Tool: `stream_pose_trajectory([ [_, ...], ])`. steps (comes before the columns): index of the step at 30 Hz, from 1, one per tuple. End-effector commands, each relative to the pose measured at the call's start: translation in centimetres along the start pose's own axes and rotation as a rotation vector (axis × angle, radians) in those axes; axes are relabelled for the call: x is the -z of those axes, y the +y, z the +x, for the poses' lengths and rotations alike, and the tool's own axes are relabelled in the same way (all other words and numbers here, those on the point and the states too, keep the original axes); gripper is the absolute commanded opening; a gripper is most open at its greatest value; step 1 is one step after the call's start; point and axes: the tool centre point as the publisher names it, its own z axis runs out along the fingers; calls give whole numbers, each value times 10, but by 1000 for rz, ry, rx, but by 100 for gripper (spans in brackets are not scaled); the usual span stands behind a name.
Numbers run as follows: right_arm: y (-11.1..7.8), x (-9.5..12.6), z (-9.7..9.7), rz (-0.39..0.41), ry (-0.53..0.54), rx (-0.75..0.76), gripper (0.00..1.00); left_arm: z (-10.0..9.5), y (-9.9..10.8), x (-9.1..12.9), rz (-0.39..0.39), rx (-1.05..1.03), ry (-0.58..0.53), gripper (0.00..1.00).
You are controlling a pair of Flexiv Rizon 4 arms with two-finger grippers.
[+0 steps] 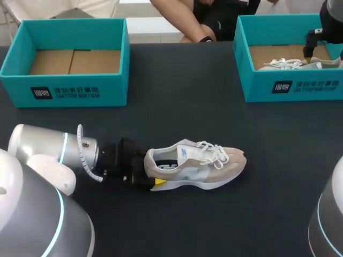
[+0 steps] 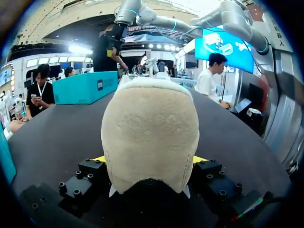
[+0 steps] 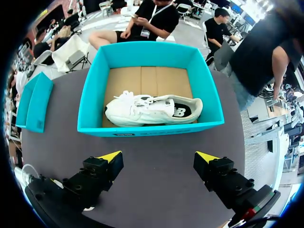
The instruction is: Take the shoe out of the shoebox, open the shoe tongue, remove and reinsert the insole, then place the shoe into the shoebox
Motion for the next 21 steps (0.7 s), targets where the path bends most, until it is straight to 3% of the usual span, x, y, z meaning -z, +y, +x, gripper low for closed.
stream_pose_trajectory([
  [1, -1, -1, 0, -2, 1, -1, 100, 3, 7, 0, -2, 1, -3, 0],
  [5, -7, 13, 16, 32, -26, -125, 100, 3, 7, 0, -2, 1, -3, 0],
  [10, -23, 31, 44, 52, -58, -148, 100, 3, 7, 0, -2, 1, -3, 0],
  [21, -77, 58, 111, 6, -46, -235, 100, 3, 7, 0, -2, 1, -3, 0],
])
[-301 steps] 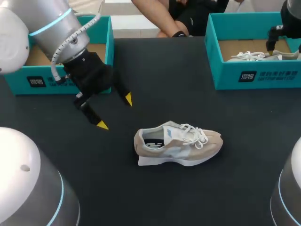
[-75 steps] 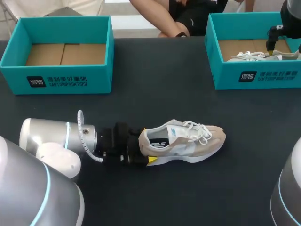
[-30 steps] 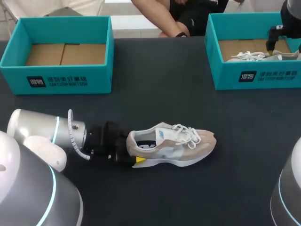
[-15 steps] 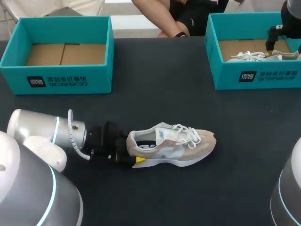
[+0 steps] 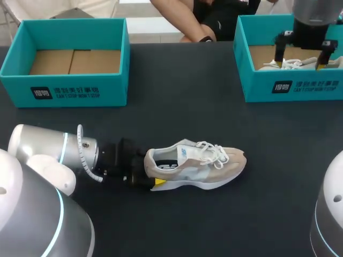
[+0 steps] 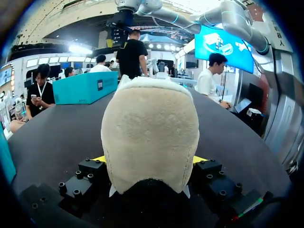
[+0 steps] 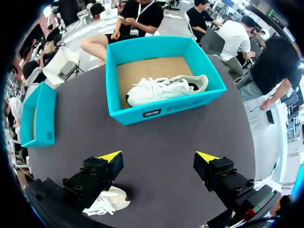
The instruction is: Take the shoe out of the shoebox, open the shoe tongue, remove and reinsert the insole, then place the shoe into the shoebox
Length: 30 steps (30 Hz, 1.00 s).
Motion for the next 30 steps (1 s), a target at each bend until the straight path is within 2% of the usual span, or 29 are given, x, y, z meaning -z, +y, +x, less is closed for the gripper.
stream_pose_trajectory([
  [1, -32, 6, 14, -38, -14, -39, 100, 3, 7, 0, -2, 1, -2, 0],
  [7, -72, 16, 29, -28, -9, -85, 100, 3, 7, 0, -2, 1, -2, 0],
  [13, -111, 23, 46, 17, 11, -111, 100, 3, 7, 0, -2, 1, -2, 0],
  [14, -119, 24, 50, 38, 64, -108, 100, 3, 7, 0, -2, 1, -2, 0],
  [30, -119, 24, 50, 38, 64, -108, 100, 3, 7, 0, -2, 1, -2, 0],
])
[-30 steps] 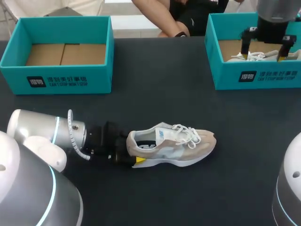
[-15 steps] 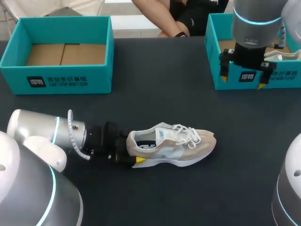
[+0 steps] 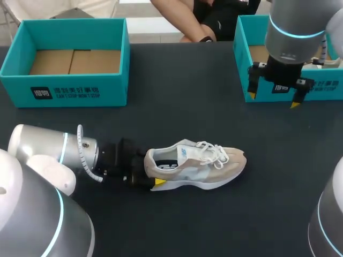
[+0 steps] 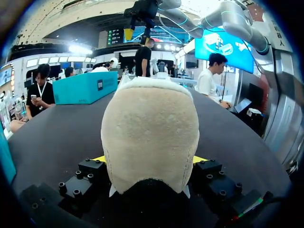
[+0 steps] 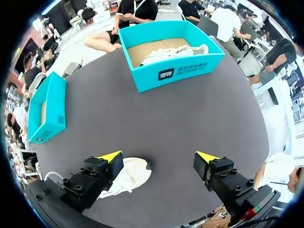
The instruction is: Take the shoe out of the shoebox, open the shoe tongue, remove and reinsert the insole, then place the shoe into the shoebox
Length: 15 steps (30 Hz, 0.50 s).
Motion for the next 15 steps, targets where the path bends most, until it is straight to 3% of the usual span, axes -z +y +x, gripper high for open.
stream_pose_trajectory([
  [1, -1, -1, -1, -3, 4, -1, 100, 3, 7, 0, -2, 1, -2, 0],
  [9, -1, -1, -1, -3, 4, -1, 100, 3, 7, 0, -2, 1, -2, 0],
  [10, -7, 1, 6, -11, 42, 21, 100, 3, 7, 0, -2, 1, -2, 0],
  [15, -32, 7, 29, -2, 32, 57, 100, 3, 7, 0, -2, 1, -2, 0],
])
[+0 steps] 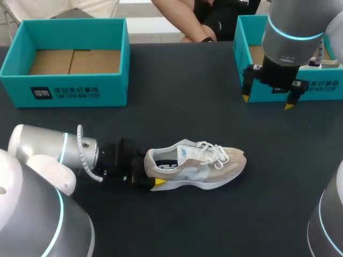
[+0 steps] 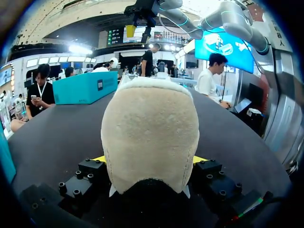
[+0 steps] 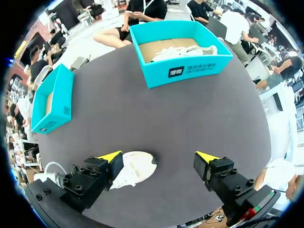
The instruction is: Take the shoe out of the shoebox, open the shoe tongue, remove and reinsert the insole, then place the shoe into the shoebox
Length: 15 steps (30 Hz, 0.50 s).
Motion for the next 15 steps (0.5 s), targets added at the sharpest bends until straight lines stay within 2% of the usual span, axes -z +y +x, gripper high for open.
stream_pose_trajectory([
  [1, -18, 3, 18, -13, -17, -8, 100, 3, 7, 0, -2, 1, -2, 0],
  [3, -23, 6, 22, -4, -42, -26, 100, 3, 7, 0, -2, 1, -2, 0],
  [8, -35, 12, 38, -22, -26, -69, 100, 3, 7, 0, -2, 1, -2, 0],
  [15, -54, 2, 55, -22, -39, -97, 100, 3, 7, 0, -2, 1, -2, 0],
])
